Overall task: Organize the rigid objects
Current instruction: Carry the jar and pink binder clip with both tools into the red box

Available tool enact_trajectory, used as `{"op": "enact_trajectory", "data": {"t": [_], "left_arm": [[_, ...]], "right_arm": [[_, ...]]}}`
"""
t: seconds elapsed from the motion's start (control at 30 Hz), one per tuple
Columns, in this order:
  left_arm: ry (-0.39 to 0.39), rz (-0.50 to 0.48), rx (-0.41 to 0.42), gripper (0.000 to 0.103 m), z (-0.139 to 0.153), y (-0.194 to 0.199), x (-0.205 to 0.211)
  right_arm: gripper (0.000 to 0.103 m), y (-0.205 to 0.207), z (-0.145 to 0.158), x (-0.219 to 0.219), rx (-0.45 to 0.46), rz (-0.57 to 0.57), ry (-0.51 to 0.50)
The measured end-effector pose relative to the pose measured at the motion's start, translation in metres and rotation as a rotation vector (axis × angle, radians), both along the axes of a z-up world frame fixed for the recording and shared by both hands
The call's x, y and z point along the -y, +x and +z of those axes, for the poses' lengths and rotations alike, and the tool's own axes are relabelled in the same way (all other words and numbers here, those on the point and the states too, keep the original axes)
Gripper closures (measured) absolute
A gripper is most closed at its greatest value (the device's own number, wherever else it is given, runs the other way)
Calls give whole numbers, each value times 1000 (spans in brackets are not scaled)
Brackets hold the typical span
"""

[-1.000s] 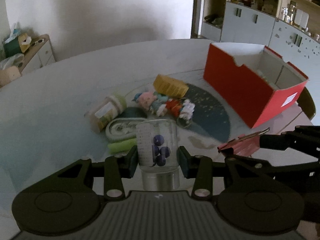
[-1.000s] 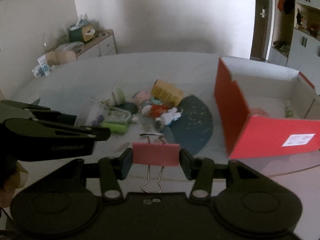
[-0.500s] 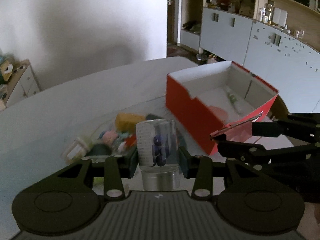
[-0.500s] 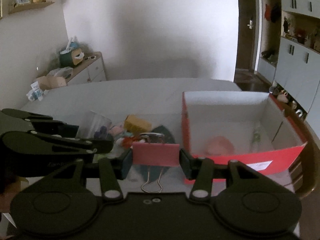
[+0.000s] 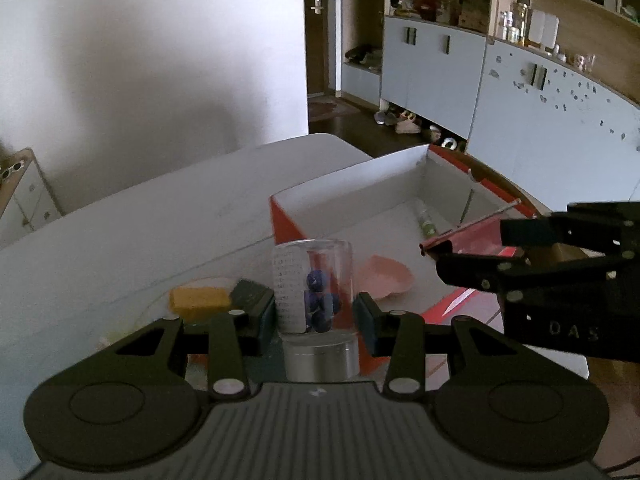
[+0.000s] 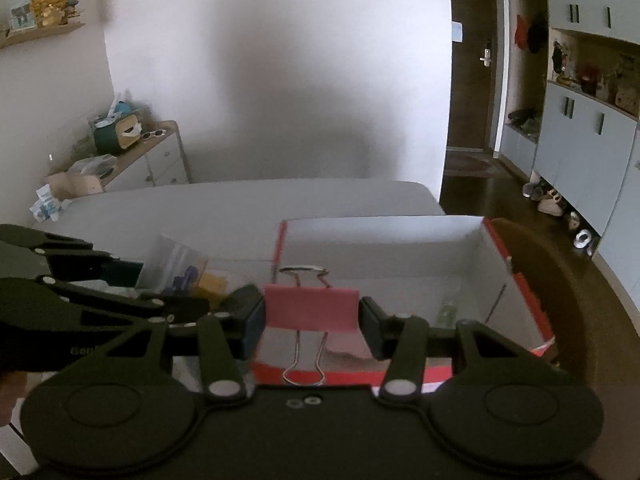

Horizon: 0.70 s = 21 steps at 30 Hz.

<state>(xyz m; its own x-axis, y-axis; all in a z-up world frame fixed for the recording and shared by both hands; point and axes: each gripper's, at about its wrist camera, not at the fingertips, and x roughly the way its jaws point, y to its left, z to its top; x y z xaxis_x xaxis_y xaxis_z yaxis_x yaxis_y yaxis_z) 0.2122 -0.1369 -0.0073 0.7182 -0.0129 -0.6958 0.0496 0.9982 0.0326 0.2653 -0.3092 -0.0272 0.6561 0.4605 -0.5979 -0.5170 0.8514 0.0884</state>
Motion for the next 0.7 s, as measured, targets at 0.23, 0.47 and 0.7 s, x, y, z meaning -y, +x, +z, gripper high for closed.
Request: {"op": "enact_trajectory", "data": {"t": [0.23, 0.47, 0.7], "left_arm": [[33, -18, -12, 61, -4, 36, 32], [63, -16, -46, 61, -19, 73, 52], [79, -16, -99, 61, -39, 113, 62]], "right_arm": [[54, 31, -8, 22, -13, -5, -18], [54, 64, -21, 41, -36, -15, -41], [54, 89, -39, 46, -71, -13, -66]]}}
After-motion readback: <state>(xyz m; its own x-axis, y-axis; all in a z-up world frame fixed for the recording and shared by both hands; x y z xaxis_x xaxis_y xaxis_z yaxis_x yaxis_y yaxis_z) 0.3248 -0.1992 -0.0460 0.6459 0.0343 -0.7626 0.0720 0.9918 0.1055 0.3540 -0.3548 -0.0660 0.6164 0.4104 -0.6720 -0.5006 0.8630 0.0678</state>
